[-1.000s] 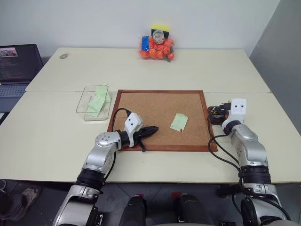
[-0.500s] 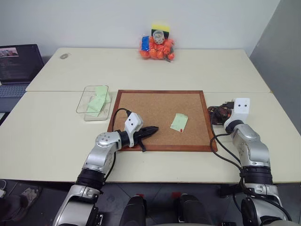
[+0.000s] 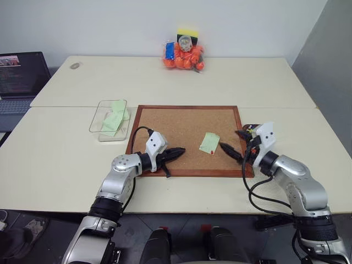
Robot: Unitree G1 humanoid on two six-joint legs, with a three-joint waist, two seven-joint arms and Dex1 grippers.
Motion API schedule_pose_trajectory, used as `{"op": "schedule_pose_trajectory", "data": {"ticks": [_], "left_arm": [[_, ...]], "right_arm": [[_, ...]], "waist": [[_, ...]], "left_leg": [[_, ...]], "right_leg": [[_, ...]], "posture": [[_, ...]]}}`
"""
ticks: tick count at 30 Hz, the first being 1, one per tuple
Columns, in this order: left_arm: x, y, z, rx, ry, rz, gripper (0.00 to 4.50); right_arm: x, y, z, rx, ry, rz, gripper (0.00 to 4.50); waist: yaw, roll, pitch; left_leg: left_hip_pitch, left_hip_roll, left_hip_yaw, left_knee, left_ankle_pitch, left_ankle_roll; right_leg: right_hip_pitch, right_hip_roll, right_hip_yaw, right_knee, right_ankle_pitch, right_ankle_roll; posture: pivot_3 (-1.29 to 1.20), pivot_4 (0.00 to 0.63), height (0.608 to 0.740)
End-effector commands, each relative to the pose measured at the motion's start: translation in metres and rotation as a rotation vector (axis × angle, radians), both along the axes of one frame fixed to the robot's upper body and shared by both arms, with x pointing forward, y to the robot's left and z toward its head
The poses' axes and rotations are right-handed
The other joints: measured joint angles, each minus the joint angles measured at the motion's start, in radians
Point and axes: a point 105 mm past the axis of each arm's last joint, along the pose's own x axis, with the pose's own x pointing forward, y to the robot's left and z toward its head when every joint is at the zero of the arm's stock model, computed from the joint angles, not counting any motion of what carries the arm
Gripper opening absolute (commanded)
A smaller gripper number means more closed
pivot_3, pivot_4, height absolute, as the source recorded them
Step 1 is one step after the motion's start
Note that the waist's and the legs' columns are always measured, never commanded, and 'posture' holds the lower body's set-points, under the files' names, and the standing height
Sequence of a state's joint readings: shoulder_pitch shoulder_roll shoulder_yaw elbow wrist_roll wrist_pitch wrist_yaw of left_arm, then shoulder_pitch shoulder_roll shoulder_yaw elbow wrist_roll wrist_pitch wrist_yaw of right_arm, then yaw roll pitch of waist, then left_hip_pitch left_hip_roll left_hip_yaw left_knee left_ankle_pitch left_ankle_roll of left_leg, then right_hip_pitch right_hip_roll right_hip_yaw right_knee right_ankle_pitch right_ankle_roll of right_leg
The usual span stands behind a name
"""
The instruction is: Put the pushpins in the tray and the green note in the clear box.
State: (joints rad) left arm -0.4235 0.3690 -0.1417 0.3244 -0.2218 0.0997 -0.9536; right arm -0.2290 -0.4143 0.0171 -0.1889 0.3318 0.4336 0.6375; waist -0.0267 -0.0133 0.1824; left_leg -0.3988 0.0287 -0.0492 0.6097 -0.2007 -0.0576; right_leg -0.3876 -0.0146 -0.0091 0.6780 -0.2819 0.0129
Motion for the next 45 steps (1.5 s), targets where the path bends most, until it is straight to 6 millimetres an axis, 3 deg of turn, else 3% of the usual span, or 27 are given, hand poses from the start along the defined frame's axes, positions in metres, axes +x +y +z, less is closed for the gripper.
{"op": "schedule_pose_trajectory", "data": {"ticks": [1, 10, 18, 31, 39, 45], "left_arm": [[-0.008, -0.002, -0.024, 0.041, 0.091, -0.015, 0.0], [-0.008, 0.001, -0.024, 0.048, 0.091, -0.011, 0.0], [-0.007, 0.002, -0.024, 0.045, 0.088, 0.002, 0.0], [-0.007, 0.004, -0.023, 0.047, 0.084, 0.007, 0.0], [-0.005, 0.002, -0.022, 0.046, 0.08, 0.004, 0.0], [-0.005, 0.003, -0.022, 0.045, 0.08, 0.008, 0.0]], "right_arm": [[0.0, 0.016, 0.003, -0.016, -0.057, 0.066, 4.38], [0.008, 0.028, -0.023, -0.072, -0.025, 0.118, 4.38], [0.01, 0.038, -0.028, -0.078, -0.035, 0.157, 4.38], [0.013, 0.036, -0.035, -0.094, -0.026, 0.151, 1.55], [0.014, 0.034, -0.037, -0.105, -0.026, 0.136, 0.09], [0.015, 0.034, -0.028, -0.074, -0.046, 0.123, 0.02]], "waist": [[0.0, 0.0, 0.0], [0.001, 0.0, 0.0], [0.0, 0.0, 0.0], [0.0, 0.0, 0.0], [0.0, 0.0, 0.0], [0.0, 0.0, 0.0]], "left_leg": [[0.0, 0.0, 0.0, 0.0, 0.0, 0.0], [0.0, 0.0, 0.0, 0.0, 0.0, 0.0], [0.0, 0.0, 0.0, 0.0, 0.0, 0.0], [0.0, 0.0, 0.0, 0.0, 0.0, 0.0], [0.001, 0.0, 0.0, 0.0, 0.0, 0.0], [0.001, 0.0, 0.0, 0.0, 0.0, 0.0]], "right_leg": [[0.0, 0.0, 0.0, 0.0, 0.0, 0.0], [0.0, 0.0, 0.0, 0.0, 0.0, 0.0], [0.0, 0.0, 0.0, 0.0, 0.0, 0.0], [0.0, 0.0, 0.0, 0.0, 0.0, 0.0], [0.0, 0.0, 0.0, 0.0, 0.0, 0.0], [0.0, 0.0, 0.0, 0.0, 0.0, 0.0]], "posture": [[0.0, 0.15, 0.74], [0.0, 0.15, 0.74], [0.0, 0.15, 0.74], [0.0, 0.15, 0.74], [0.0, 0.15, 0.74], [0.0, 0.15, 0.74]]}}
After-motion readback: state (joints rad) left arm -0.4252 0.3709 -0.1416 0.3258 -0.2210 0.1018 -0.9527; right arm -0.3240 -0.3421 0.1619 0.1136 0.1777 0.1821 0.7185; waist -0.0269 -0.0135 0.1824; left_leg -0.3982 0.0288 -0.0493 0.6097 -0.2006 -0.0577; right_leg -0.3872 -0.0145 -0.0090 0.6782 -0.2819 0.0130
